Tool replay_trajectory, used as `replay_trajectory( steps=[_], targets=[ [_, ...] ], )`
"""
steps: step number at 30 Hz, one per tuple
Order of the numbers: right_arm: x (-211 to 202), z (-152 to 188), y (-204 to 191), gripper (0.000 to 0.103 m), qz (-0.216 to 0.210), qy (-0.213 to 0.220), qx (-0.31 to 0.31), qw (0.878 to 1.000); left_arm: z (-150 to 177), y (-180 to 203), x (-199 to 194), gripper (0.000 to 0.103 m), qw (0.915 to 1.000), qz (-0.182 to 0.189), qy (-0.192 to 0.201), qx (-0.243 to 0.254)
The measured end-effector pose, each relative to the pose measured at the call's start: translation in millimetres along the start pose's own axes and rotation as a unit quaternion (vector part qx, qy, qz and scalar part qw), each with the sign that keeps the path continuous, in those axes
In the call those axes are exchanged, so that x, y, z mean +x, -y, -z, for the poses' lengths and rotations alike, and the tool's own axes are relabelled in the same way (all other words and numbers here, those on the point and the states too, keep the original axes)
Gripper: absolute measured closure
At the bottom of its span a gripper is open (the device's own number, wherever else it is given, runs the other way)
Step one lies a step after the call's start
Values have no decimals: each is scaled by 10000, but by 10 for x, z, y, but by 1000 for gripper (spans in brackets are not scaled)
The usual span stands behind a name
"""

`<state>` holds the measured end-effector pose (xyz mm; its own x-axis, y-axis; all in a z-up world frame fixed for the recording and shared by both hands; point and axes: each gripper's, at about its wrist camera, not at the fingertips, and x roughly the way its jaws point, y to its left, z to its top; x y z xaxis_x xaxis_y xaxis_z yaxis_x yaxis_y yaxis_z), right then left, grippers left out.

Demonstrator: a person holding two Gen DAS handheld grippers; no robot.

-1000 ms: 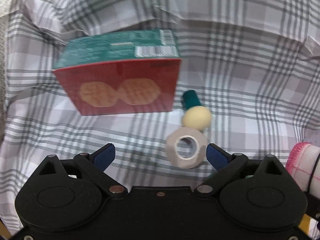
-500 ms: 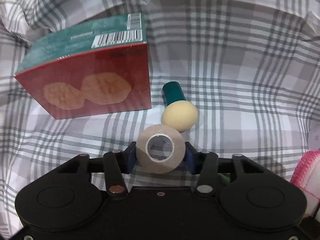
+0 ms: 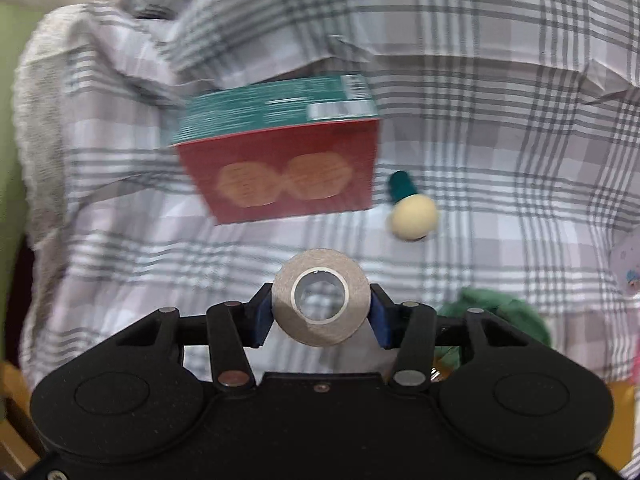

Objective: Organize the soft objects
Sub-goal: 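Grasp the beige tape roll with the left tool while the right tool holds the towel, then carry the beige tape to the basket and release it with the left tool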

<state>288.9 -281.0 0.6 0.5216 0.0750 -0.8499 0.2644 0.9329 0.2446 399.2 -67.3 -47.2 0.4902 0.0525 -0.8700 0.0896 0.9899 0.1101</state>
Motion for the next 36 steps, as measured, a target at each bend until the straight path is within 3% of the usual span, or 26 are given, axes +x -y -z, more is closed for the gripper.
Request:
replay_trajectory(
  steps=[8, 13, 31, 36],
  targets=[
    [-333, 354, 318, 51, 192, -76, 362, 9991, 430, -359, -432, 54, 10000, -5, -53, -18],
    [-535, 695, 424, 51, 120, -244, 524, 9983, 812, -481, -711, 54, 9998, 195, -89, 29],
    [-1368, 2082, 202, 51, -612, -446, 414, 9963, 2202, -270, -1604, 54, 9961, 855, -205, 96],
    [-1600, 2371, 103, 50, -652, -271, 204, 9973, 2482, -158, -1747, 54, 9946, 999, -243, 105]
  ],
)
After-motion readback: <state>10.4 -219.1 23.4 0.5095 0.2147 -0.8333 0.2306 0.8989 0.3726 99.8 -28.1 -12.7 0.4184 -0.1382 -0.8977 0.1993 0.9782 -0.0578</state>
